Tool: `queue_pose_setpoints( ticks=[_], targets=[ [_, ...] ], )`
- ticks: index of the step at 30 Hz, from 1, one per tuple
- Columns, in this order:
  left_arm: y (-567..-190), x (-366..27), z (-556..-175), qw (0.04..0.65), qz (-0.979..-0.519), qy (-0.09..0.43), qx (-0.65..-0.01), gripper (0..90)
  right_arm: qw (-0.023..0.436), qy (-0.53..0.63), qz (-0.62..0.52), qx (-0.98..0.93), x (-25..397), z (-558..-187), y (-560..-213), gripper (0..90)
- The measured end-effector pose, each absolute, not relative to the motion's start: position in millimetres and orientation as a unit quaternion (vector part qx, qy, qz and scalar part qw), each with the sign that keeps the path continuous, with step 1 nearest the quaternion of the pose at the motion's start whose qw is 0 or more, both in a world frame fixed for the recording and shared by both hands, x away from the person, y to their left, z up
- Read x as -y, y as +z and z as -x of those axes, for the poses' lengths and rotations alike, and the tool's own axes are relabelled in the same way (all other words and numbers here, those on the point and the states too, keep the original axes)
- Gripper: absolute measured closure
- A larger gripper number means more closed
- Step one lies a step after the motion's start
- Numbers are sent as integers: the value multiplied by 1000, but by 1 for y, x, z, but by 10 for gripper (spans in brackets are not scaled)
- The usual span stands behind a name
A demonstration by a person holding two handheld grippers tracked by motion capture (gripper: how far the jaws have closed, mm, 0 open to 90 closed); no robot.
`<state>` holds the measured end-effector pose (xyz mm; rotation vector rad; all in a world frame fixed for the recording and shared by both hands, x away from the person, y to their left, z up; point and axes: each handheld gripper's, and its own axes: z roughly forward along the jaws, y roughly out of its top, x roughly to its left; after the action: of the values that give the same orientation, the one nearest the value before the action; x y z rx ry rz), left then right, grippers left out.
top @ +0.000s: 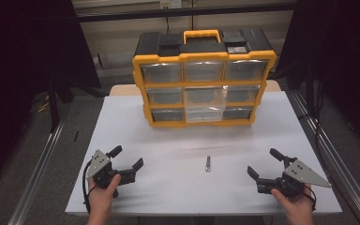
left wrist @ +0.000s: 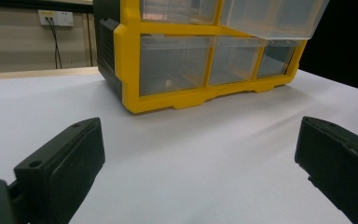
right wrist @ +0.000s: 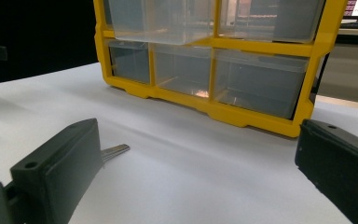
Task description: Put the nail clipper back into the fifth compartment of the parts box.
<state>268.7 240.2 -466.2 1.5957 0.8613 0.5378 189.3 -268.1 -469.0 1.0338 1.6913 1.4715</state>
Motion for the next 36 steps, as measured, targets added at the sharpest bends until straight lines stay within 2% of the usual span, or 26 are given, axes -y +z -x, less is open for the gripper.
queue_pose_setpoints(
  ticks=[20, 36],
  targets=[
    [-461, -210, -273, 566, -710, 213, -360, 15, 325, 569, -391, -646, 268, -189, -467, 6],
    [-460, -167, -281, 547, -743, 179, -342, 16, 323, 572, -388, -646, 269, -189, -467, 7]
  ],
)
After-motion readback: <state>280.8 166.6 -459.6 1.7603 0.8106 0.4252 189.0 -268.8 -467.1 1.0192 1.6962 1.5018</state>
